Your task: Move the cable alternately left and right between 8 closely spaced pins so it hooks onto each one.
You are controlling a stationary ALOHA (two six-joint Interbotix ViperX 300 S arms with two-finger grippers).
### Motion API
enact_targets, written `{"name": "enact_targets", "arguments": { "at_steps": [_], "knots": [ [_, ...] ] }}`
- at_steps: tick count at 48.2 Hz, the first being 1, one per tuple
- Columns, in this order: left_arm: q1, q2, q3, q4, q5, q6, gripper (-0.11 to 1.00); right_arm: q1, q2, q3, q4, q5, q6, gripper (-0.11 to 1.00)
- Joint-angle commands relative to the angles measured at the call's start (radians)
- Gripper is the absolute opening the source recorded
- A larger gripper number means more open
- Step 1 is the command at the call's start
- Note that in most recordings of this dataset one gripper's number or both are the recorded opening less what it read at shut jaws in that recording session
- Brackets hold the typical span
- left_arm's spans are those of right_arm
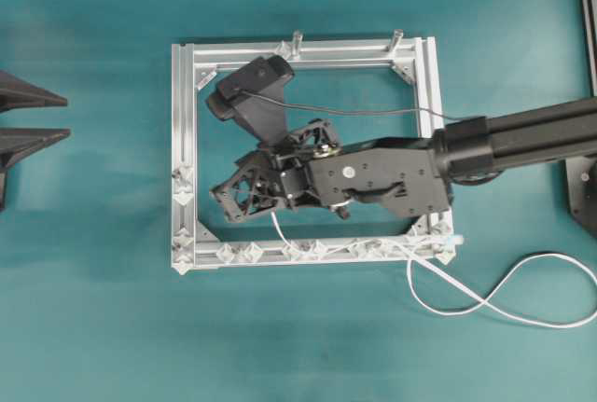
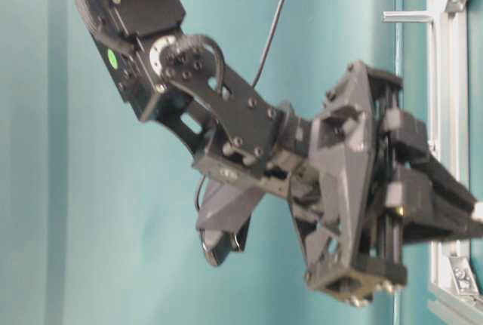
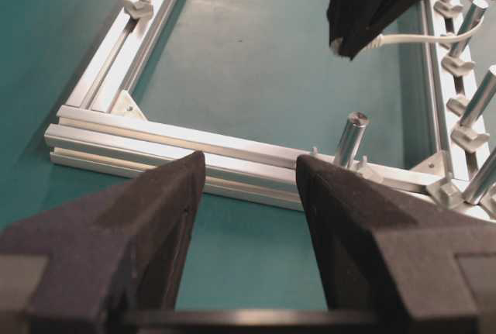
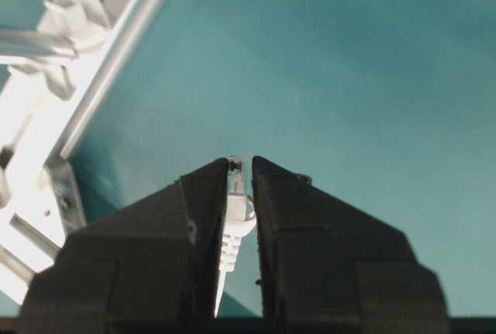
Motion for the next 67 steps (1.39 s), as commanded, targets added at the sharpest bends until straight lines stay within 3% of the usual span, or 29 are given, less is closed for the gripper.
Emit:
{"name": "enact_targets", "arguments": {
  "at_steps": [1,25,67],
  "knots": [
    [0.003,0.008,-0.011,0.003,-0.009,-0.009,0.54,-0.003,-0.003,-0.049,-0.006,-0.018,-0.003,0.12],
    [0.003,0.009,-0.011,0.003,-0.009,-0.009,0.54,-0.002,0.115,-0.244,0.003,-0.017,-0.115,0.12],
    [0.003,0.009,-0.011,0.003,-0.009,-0.009,0.54,0.130,0.117,-0.250,0.101,-0.015,-0.114,0.12]
  ]
}}
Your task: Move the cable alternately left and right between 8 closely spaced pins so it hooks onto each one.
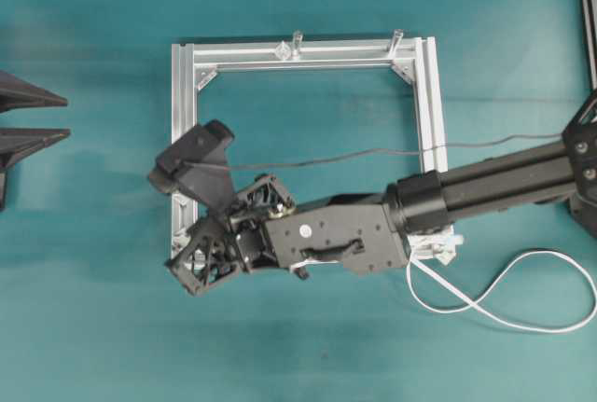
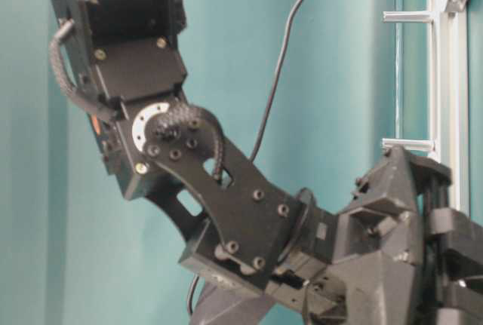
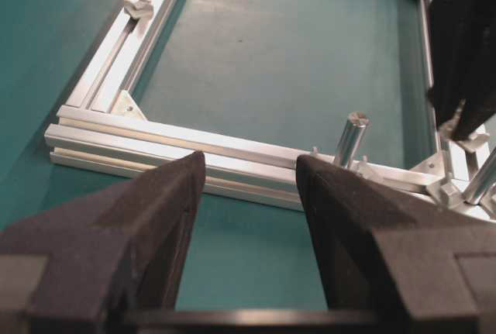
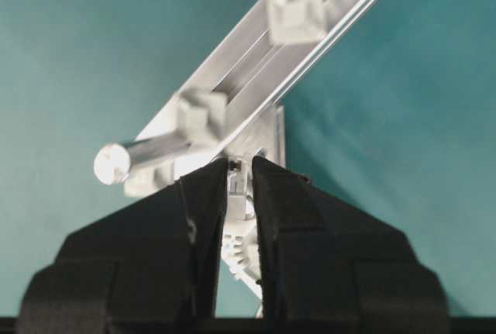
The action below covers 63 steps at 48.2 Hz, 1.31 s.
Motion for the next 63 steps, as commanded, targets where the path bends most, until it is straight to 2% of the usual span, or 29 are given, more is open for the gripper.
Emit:
{"name": "enact_targets", "arguments": {
  "at_steps": [1,63],
  "knots": [
    [0.003,0.009,-0.009,0.003,-0.009,-0.009,0.54,0.017,-0.025,-0.026,0.003,-0.003,-0.003,0.12],
    [0.003,0.009,-0.008,0.003,-0.009,-0.011,0.54,0.038,-0.025,-0.037,0.005,-0.006,-0.003,0.12]
  ]
}}
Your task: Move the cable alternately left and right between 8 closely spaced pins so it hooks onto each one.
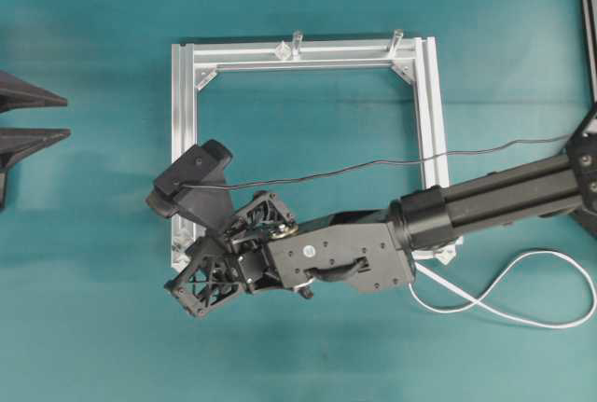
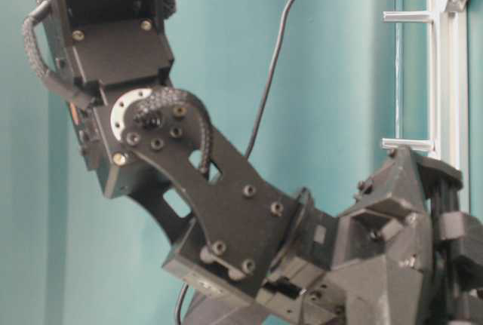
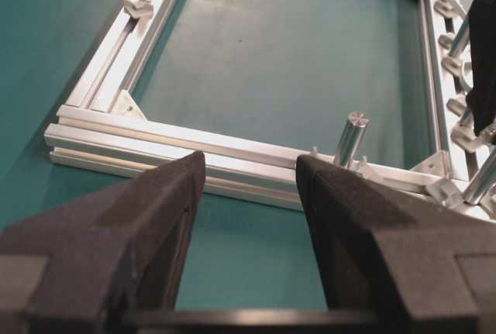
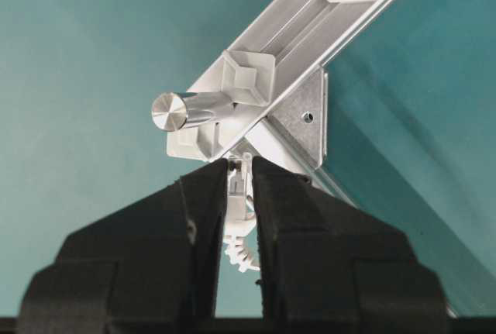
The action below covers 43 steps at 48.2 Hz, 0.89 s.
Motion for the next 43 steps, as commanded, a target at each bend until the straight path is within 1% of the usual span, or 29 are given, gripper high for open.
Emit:
{"name": "enact_targets", "arguments": {
  "at_steps": [1,15,27,36,43],
  "knots": [
    [0.003,0.011,-0.009,0.003,-0.009,-0.009,0.54,0.009,-0.025,-0.026,0.002,-0.008,-0.003,0.12],
    [0.003,0.011,-0.009,0.003,-0.011,-0.009,0.54,0.034,-0.025,-0.031,0.002,-0.014,-0.003,0.12],
    [0.003,0.011,-0.009,0.002,-0.011,-0.009,0.54,0.061,-0.025,-0.032,0.025,-0.021,-0.003,0.12],
    [0.003,0.011,-0.009,0.003,-0.011,-0.009,0.54,0.066,-0.025,-0.032,0.025,-0.031,-0.002,0.12],
    [0.003,0.011,-0.009,0.002,-0.011,-0.009,0.54,0.066,-0.025,-0.034,0.021,-0.069,-0.002,0.12]
  ]
}}
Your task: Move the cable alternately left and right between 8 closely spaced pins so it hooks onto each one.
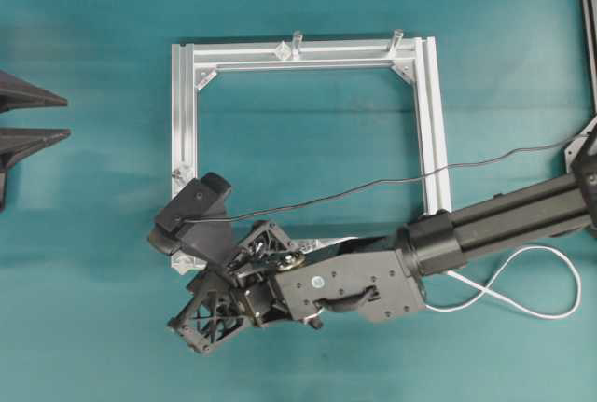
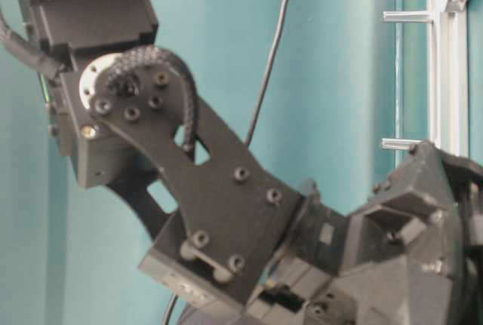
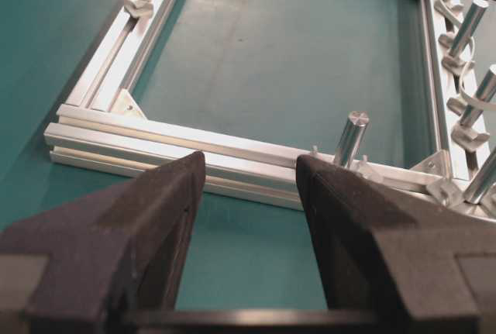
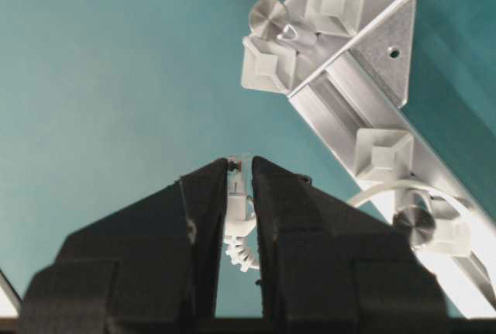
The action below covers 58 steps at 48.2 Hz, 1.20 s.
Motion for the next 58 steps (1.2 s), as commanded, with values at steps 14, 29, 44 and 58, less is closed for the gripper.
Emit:
{"name": "enact_targets", "arguments": {
  "at_steps": [14,29,44,58],
  "knots": [
    [0.003,0.011,-0.011,0.002,-0.011,-0.009,0.54,0.005,0.021,-0.109,-0.003,-0.080,-0.015,0.12],
    [0.003,0.011,-0.009,0.002,-0.011,-0.009,0.54,0.000,0.097,-0.238,-0.003,-0.058,-0.117,0.12],
    [0.003,0.011,-0.011,0.002,-0.009,-0.009,0.54,-0.012,0.163,-0.348,-0.002,-0.026,-0.170,0.12],
    [0.003,0.011,-0.009,0.002,-0.011,-0.009,0.54,-0.037,0.166,-0.360,-0.002,0.002,-0.216,0.12]
  ]
}}
